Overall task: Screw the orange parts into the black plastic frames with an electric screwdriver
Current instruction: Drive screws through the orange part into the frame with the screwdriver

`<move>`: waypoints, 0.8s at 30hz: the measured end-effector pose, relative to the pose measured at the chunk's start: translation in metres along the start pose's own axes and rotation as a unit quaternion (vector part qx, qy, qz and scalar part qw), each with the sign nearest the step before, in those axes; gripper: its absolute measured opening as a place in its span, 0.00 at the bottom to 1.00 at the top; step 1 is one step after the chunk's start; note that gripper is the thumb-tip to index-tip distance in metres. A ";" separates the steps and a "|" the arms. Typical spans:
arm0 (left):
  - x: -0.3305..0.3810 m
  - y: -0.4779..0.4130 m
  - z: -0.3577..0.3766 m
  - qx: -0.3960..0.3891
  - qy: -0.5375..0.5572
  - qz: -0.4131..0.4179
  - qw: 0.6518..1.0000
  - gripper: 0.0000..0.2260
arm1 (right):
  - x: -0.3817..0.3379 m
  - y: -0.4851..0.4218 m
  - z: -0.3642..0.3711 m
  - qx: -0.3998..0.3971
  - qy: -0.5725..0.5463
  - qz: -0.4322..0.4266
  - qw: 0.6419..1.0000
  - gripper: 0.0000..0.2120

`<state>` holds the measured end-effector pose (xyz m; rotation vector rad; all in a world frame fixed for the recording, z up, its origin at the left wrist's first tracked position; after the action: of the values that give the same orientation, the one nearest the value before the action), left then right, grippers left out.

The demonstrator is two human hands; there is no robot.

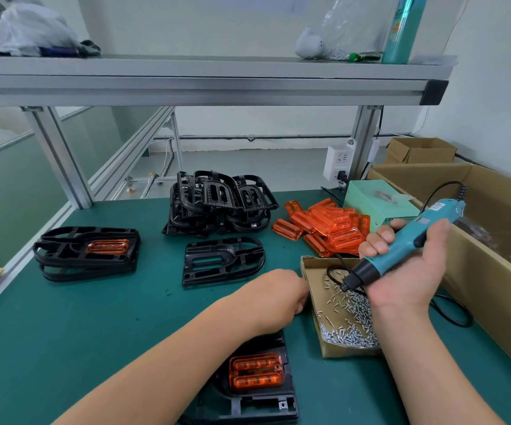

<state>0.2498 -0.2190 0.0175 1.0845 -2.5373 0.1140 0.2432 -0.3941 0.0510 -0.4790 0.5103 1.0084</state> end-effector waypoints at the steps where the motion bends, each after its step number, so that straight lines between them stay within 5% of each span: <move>1: -0.003 0.003 0.001 -0.006 0.023 -0.012 1.000 0.04 | 0.001 0.001 0.001 -0.001 -0.001 0.002 1.000 0.26; 5: -0.033 0.031 -0.009 0.010 0.261 -0.085 0.962 0.05 | 0.005 0.005 0.006 -0.007 0.000 0.010 1.000 0.26; 9: -0.060 0.071 -0.020 0.047 0.575 -0.122 0.808 0.02 | 0.013 0.014 0.017 -0.019 0.001 0.023 1.000 0.24; 12: -0.071 0.091 -0.018 0.058 0.653 -0.135 0.743 0.01 | 0.025 0.024 0.033 -0.028 -0.001 0.035 0.999 0.23; 16: -0.069 0.101 -0.016 0.065 0.670 -0.125 0.729 0.06 | 0.042 0.031 0.061 -0.042 -0.013 0.047 0.998 0.21; 24: -0.073 0.109 -0.023 0.106 0.595 -0.117 0.788 0.07 | 0.061 0.030 0.069 -0.022 -0.051 0.055 0.997 0.22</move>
<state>0.2248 -0.0881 0.0193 0.9206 -1.2473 0.7621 0.2555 -0.2989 0.0641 -0.4399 0.4275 1.1448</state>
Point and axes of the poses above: each hand's wrist, its own y-axis away from the middle knuckle, its own z-axis out of the palm, x = y × z, the point moved 9 cm from there along -y, towards the middle knuckle, and after that the axes turned 5 degrees about y, right-handed, at the moved point
